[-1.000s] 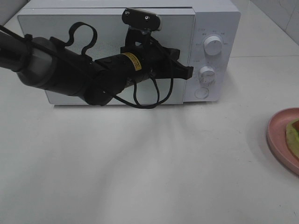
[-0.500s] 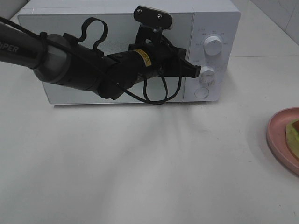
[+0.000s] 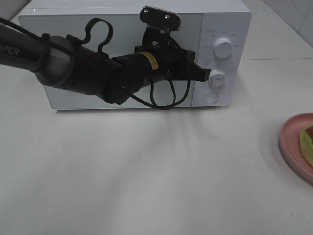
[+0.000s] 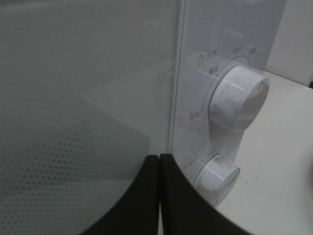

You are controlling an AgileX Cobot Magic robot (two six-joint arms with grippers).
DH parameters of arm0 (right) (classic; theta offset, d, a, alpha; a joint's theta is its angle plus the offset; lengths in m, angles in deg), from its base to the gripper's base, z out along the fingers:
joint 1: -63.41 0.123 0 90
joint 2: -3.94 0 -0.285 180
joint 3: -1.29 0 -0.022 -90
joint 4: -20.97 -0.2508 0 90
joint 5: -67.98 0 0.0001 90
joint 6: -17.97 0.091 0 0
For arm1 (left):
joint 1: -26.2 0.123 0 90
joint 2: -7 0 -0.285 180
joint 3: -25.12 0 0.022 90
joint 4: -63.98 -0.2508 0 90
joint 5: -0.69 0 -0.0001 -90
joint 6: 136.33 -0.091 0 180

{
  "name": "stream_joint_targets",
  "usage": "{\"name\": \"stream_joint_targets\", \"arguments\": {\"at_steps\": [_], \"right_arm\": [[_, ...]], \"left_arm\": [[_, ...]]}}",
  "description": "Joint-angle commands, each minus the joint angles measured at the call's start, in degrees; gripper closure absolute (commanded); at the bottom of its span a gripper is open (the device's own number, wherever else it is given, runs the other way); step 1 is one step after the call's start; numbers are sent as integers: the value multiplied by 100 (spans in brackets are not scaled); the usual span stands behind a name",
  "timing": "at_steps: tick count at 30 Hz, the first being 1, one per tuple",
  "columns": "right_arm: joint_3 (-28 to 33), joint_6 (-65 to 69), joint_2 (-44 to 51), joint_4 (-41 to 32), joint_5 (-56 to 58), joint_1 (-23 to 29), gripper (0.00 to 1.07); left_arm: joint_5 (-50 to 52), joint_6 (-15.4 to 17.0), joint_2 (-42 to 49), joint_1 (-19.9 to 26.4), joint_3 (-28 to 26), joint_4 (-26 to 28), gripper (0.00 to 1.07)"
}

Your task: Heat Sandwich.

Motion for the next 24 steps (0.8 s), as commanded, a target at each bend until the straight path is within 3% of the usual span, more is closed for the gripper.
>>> {"name": "stream_joint_targets", "arguments": {"at_steps": [1, 11, 24], "right_arm": [[11, -17, 149, 6, -17, -40, 31], [11, -17, 149, 6, -17, -40, 31], [11, -17, 149, 6, -17, -40, 31]], "left_arm": [[126, -29, 11, 166, -160, 413, 106], [-218, -23, 355, 69, 63, 355, 106], [223, -29, 1352, 34, 1690, 355, 106]]}}
